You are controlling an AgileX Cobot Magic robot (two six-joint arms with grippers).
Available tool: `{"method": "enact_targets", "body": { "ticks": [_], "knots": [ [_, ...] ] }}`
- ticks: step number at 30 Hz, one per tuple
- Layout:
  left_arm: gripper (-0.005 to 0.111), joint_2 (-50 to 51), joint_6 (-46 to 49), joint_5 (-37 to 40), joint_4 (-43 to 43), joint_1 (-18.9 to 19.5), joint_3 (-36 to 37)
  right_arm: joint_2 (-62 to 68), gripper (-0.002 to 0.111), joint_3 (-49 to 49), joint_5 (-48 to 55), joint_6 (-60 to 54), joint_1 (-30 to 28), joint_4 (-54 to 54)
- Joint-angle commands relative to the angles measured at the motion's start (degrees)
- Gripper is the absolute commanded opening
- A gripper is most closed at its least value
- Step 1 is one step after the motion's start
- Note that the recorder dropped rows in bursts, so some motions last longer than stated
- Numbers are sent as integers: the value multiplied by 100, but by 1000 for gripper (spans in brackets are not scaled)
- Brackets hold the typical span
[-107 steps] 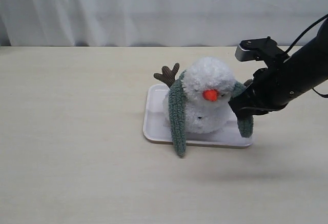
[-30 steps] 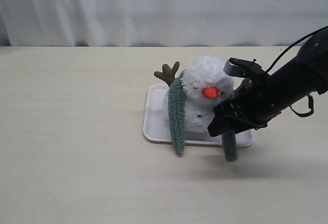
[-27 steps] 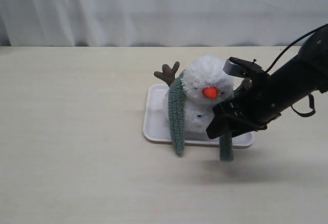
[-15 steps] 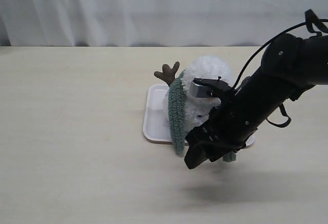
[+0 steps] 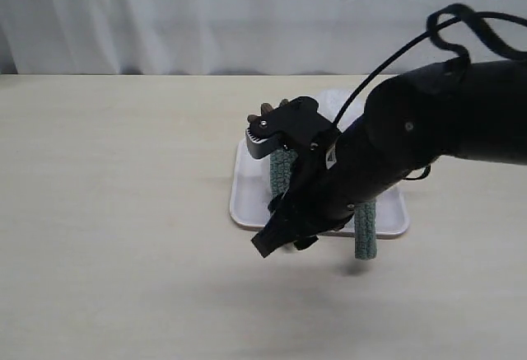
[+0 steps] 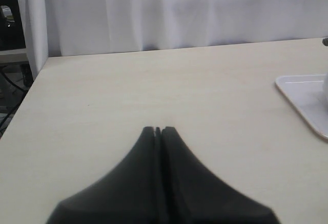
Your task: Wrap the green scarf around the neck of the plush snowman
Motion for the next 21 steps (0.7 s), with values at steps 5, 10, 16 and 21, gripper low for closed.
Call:
{"method": "enact_targets", "body": {
  "ticks": [5,10,16,21],
  "knots": [
    [0,-15,-13,-44,-15,-37,19,598,64,-1,-684,1820,211,-1403],
    [0,-15,-13,-44,-15,-37,19,1021,62,-1,-1326,1860,179,-1403],
    [0,-15,-13,-44,-15,-37,19,1314,59,-1,-1477,2138,-7,-1568],
    [0,-15,-13,-44,-15,-37,19,1314,59,-1,-1769,2138,-21,-1568]
  ]
}}
